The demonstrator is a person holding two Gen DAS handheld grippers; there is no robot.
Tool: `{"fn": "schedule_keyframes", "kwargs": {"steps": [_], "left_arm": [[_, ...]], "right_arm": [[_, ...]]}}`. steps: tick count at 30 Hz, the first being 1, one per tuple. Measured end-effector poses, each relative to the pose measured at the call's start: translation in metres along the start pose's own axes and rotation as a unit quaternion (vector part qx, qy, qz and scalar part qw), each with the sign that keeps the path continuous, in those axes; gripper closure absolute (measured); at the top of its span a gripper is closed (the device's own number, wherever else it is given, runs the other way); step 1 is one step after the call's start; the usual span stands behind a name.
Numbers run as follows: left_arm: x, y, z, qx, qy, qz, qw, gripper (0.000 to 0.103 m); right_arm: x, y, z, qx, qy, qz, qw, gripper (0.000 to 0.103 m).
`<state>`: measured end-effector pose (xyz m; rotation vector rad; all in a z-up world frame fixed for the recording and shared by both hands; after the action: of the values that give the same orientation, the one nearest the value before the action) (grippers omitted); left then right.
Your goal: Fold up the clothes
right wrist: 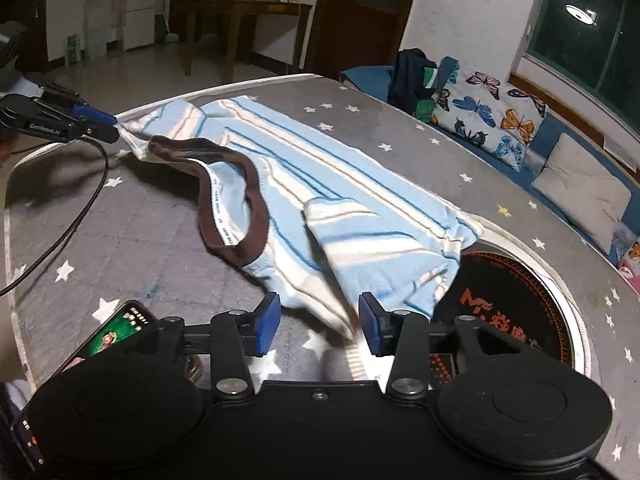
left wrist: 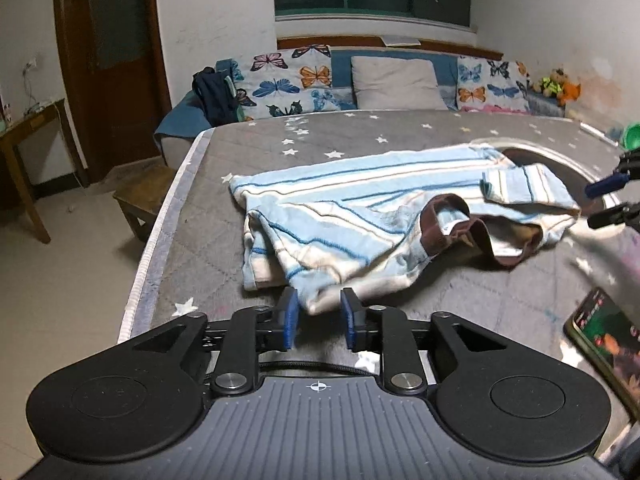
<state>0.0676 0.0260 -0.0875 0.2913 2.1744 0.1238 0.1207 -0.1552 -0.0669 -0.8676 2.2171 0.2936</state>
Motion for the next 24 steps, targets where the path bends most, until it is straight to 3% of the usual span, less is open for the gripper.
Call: {"fn": "schedule_keyframes", "kwargs": {"steps": [5, 17, 20, 22, 23, 24], "left_arm": [[0.0, -0.013, -0.006, 0.009, -0.012, 0.026, 0.9996, 0.069], [-0.004, -0.058, 0.021, 0.055, -0.019, 0.107, 0.9926, 0.063], [0.0, -0.07, 0.029, 0.054, -0.022, 0.133, 0.9895, 0.063], [0.001, -0.073, 0.035, 0.049, -0.022, 0.143, 0.9883, 0.065], [0.001, -0.074, 0.037, 0.047, -0.025, 0.146, 0.9879, 0.067], [0.0, -0.075, 0.039, 0.044, -0.028, 0.15, 0.9874, 0.076]], "right_arm": [[-0.004, 0.014, 0.019, -0.03, 0.011, -0.018, 0.999, 0.057], [-0.001, -0.001, 0.063, -0.059, 0.025, 0.025, 0.998, 0.058], [-0.002, -0.004, 0.065, -0.059, 0.019, 0.029, 0.998, 0.067], [-0.003, -0.006, 0.066, -0.056, 0.014, 0.03, 0.998, 0.081], [-0.004, -0.006, 0.065, -0.054, 0.01, 0.029, 0.998, 0.084], [-0.008, -0.005, 0.058, -0.051, 0.002, 0.025, 0.998, 0.089]]}}
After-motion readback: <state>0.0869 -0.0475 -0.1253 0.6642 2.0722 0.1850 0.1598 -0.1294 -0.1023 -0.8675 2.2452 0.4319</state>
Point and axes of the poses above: each gripper's, at about its wrist camera, not at the fingertips, and z roughly the way its jaws point, y to its left, x to its underside, the point moved 10 cm from there along z, roughly the way its jaws point, and after that the axes turned 11 degrees about -x, right-handed, at the moved point
